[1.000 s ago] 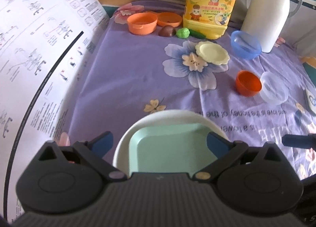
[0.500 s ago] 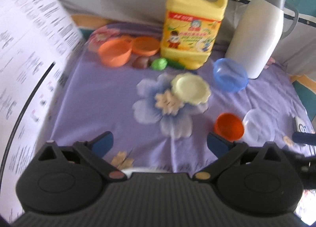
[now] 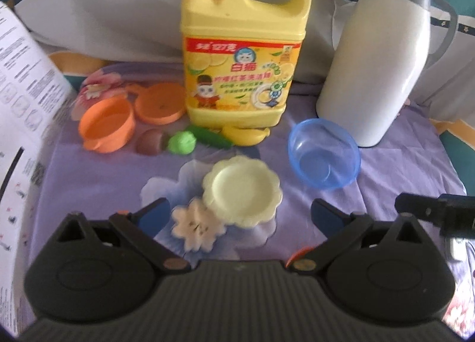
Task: Organize plates and bowls
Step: 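Move both grippers to the blue plastic bowl and grasp its rim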
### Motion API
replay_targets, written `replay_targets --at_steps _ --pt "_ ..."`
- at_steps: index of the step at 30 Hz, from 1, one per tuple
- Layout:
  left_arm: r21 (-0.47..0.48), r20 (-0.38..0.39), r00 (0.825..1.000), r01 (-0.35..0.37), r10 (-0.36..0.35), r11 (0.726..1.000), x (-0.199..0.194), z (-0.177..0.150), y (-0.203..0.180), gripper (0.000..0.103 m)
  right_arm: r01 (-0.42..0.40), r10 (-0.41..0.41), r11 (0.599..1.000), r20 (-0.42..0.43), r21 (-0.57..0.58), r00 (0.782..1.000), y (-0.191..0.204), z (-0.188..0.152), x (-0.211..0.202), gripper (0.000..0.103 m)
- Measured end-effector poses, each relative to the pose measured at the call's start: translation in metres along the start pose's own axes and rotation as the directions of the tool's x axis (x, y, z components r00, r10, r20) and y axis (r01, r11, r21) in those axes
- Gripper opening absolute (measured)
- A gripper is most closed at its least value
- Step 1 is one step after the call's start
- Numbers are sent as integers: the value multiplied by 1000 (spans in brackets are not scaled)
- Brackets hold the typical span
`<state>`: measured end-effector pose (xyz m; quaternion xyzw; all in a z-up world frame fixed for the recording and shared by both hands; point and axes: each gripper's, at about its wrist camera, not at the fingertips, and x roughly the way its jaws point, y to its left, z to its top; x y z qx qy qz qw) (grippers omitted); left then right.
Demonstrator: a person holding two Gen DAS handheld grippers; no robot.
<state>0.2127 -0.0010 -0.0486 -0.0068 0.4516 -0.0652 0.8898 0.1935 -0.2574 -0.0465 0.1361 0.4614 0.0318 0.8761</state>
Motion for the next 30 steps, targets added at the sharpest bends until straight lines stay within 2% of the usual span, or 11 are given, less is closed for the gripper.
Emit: replay_targets --at_steps 6,8,13,14,19,21,23,24,25,27,30 --pt "6 -21 1000 -2 3 1000 33 16 -22 103 -16 16 997 0 73 1000 -19 23 29 102" --pt "3 -28 1000 -3 3 1000 44 20 -28 102 -21 21 997 2 73 1000 -20 29 41 91" --pt "-14 -46 999 6 -6 1000 66 25 -37 89 -30 32 996 -24 89 999 -20 39 70 72" --pt "-14 -51 999 10 -10 1000 71 26 -39 84 -30 32 995 -29 91 999 -20 40 75 65" --pt "-8 -68 997 22 -22 1000 85 28 -44 69 -39 45 994 -53 107 998 -20 44 95 47" --pt "-13 -67 997 34 -34 999 88 29 -45 57 -50 57 992 -53 115 997 -20 42 100 40" --pt "-14 -71 996 57 -58 998 92 29 -47 40 -64 72 991 -56 121 996 -20 40 105 25" --pt "-11 -74 995 63 -64 998 93 29 -48 34 -68 75 990 -60 121 995 -19 40 108 21" --pt "-5 -77 995 68 -68 998 94 29 -50 31 -75 82 990 -61 118 995 -19 39 110 12" --pt "12 -81 994 77 -76 997 95 28 -53 20 -91 98 990 -60 111 993 -16 38 111 8" --pt "31 -90 993 77 -74 997 98 26 -56 16 -95 100 991 -46 93 994 -11 37 111 8"
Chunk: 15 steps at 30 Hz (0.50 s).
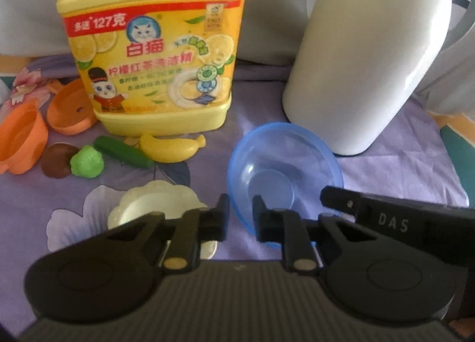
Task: Organize plates and bowls
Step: 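Move both grippers to the blue plastic bowl and grasp its rim, then lift the blue bowl with both grippers toward the plate stack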
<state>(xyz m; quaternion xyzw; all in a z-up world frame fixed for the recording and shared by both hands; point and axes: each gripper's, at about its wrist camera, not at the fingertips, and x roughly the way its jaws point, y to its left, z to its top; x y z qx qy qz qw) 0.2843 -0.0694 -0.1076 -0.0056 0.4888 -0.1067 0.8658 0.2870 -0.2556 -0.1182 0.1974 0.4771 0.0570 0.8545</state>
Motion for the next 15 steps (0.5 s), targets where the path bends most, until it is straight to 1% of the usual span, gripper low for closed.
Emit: replay_targets --at_steps 4,7,12,15 --pt "-4 -9 1000 -6 6 1000 2 -1 0 15 1 -1 1000 9 -8 1000 4 0 -1 8" --pt "12 -10 1000 -14 14 1000 -1 -3 -2 15 9 -9 1000 9 -11 1000 8 -1 -3 8" --pt "17 -15 1000 -16 17 1000 -13 -8 -1 15 12 -12 1000 13 -21 1000 13 -8 -15 8" --pt "27 -13 1000 -28 28 999 -26 -13 -1 15 7 -7 1000 18 -28 1000 18 -13 -26 8"
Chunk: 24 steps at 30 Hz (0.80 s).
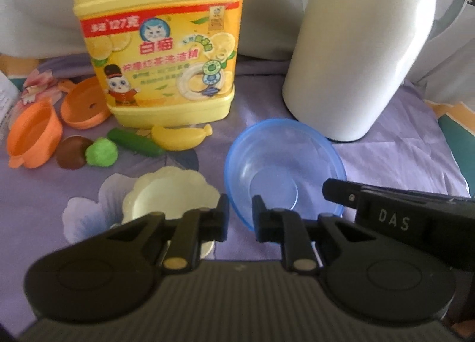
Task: Organize plates and bowls
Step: 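Lift the blue bowl with both grippers toward the plate stack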
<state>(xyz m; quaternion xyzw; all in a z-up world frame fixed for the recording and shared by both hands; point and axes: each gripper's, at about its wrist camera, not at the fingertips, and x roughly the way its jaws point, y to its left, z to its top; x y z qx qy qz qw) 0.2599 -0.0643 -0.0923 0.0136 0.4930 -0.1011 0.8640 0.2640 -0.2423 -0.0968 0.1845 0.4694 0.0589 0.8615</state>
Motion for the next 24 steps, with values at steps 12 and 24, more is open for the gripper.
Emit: replay_targets --at_steps 12,24 --pt "-19 42 999 -13 14 1000 -83 -29 14 16 -41 43 997 27 -68 999 44 -34 -75 8" --pt "-17 82 996 -44 45 999 -173 -99 45 16 -121 122 981 0 -151 993 94 -101 -150 10"
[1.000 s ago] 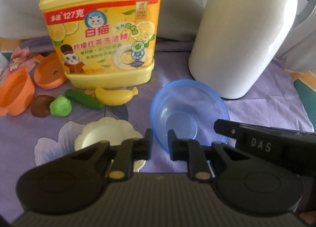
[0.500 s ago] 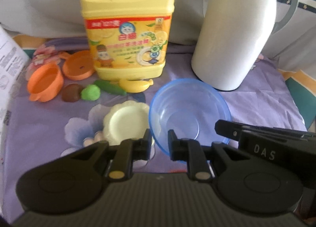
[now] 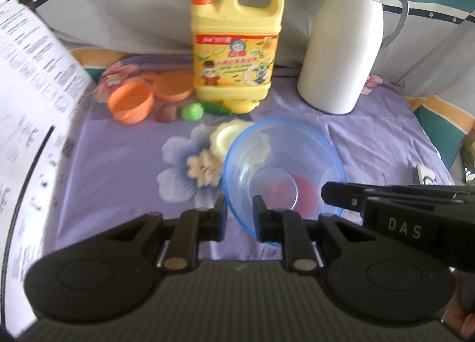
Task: Organize plates and bowls
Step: 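Lift the blue bowl with both grippers toward the plate stack, then lower the blue bowl onto the green tray and open both grippers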
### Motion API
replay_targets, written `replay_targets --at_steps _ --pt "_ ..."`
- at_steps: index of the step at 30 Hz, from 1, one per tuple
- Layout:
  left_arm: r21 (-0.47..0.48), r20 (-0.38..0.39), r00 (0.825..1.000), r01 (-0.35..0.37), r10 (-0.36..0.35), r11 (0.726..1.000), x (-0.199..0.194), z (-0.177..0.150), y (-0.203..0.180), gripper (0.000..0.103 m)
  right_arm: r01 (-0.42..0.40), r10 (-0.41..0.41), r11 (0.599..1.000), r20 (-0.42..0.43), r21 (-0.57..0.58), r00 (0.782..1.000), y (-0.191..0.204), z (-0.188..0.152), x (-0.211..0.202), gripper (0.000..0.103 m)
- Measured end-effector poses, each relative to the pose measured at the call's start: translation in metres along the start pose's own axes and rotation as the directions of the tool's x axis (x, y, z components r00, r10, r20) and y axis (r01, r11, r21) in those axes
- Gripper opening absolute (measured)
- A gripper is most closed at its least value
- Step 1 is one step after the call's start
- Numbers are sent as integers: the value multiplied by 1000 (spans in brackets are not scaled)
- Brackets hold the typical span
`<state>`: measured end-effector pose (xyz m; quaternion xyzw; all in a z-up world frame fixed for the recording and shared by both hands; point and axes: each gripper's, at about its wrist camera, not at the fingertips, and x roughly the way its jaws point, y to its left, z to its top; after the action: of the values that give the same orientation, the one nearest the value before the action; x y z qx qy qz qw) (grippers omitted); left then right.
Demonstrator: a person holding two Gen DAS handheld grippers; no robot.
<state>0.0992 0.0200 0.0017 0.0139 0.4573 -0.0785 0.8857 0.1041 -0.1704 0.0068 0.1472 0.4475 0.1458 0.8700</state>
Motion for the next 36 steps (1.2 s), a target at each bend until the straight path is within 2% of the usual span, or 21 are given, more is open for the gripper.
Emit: replay_targets --at_steps 6,12,23,30,36 --pt "-33 -21 1000 0 0 999 -26 -37 25 16 -39 37 998 -50 -42 998 31 -32 -15 10" --pt "-67 -43 999 -14 11 998 -40 -74 48 20 -78 70 995 -121 -62 990 51 -57 -10 11" --pt "-94 -106 994 -48 38 994 -41 -131 78 22 -128 105 990 -272 -67 957 74 -94 19 11" --pt "-135 -136 990 -41 23 990 -30 -140 96 22 -141 113 988 -328 -61 938 81 -100 37 12" --pt "-148 -152 988 -24 2 989 -19 -142 99 23 -125 96 990 -350 -61 932 81 -101 45 12"
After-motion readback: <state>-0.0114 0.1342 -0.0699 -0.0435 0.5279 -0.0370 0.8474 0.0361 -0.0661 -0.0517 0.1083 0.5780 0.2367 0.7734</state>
